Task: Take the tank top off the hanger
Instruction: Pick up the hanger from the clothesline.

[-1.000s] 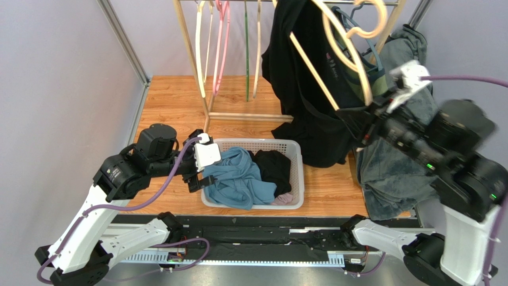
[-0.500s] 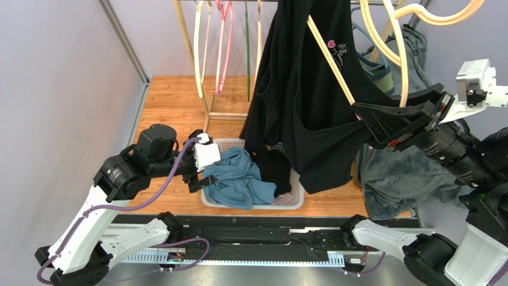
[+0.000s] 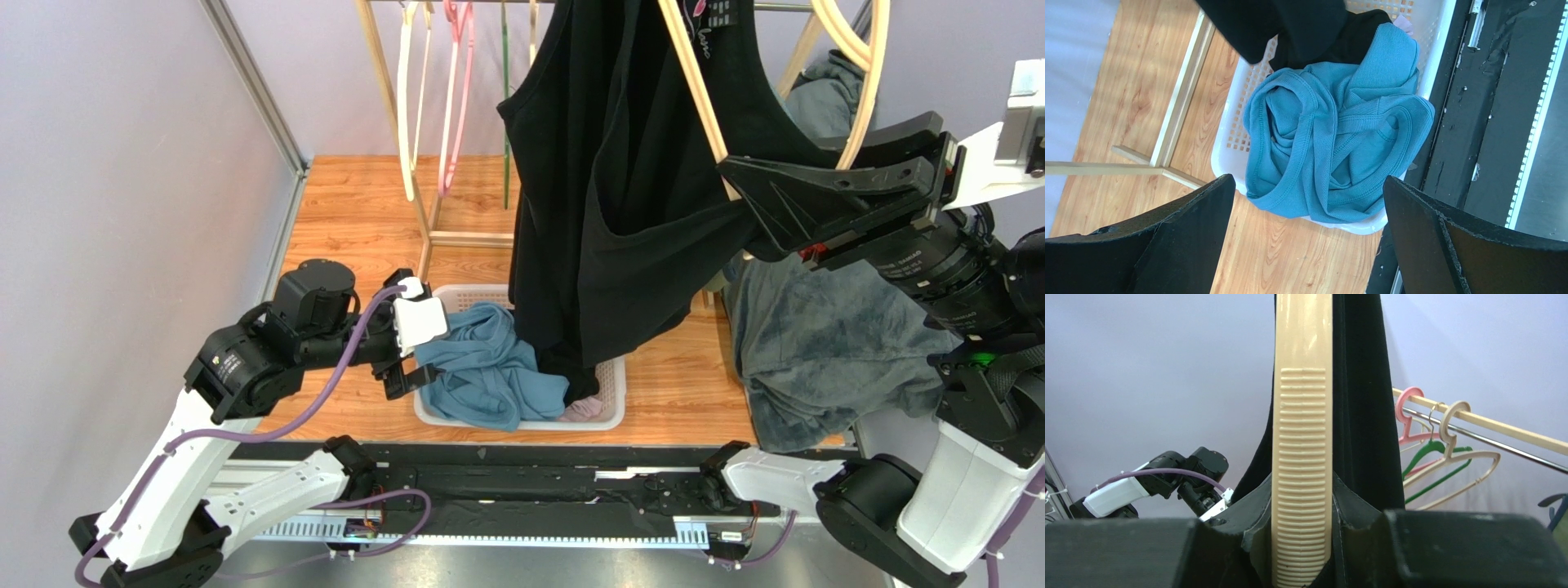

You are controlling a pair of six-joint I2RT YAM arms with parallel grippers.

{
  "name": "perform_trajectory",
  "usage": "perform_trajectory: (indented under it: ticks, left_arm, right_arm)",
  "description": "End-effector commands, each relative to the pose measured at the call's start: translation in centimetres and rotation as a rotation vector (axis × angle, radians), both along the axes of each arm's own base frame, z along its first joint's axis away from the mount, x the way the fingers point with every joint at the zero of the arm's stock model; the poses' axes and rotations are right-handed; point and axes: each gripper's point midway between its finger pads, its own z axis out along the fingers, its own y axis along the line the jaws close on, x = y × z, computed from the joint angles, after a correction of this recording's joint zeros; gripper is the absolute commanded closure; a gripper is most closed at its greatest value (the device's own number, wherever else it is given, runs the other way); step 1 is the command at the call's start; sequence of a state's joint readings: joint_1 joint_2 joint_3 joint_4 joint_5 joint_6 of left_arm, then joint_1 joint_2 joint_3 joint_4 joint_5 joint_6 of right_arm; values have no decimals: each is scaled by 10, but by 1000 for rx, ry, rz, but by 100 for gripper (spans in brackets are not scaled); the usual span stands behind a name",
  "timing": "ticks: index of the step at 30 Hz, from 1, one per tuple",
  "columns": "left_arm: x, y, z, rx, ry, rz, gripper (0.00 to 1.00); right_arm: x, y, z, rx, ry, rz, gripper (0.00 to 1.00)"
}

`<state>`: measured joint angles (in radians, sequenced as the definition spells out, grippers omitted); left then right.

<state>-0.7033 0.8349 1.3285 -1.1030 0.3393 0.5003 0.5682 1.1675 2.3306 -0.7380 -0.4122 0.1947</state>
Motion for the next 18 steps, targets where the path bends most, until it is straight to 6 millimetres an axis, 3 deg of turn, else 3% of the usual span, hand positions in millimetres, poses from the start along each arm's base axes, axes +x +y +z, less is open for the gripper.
perform_trajectory:
  ticks: [1, 12, 18]
  left_arm:
    - [-2, -4, 5, -38, 10, -5, 1]
    - [-2, -4, 6, -51, 24, 1, 1]
    - [-5, -4, 6, -65, 35, -4, 1]
  right_arm:
    - [-26, -10, 46, 117, -153, 42, 100]
    - [-28, -3, 71, 175, -197, 104, 100]
    - [-15, 13, 74, 184, -183, 148, 100]
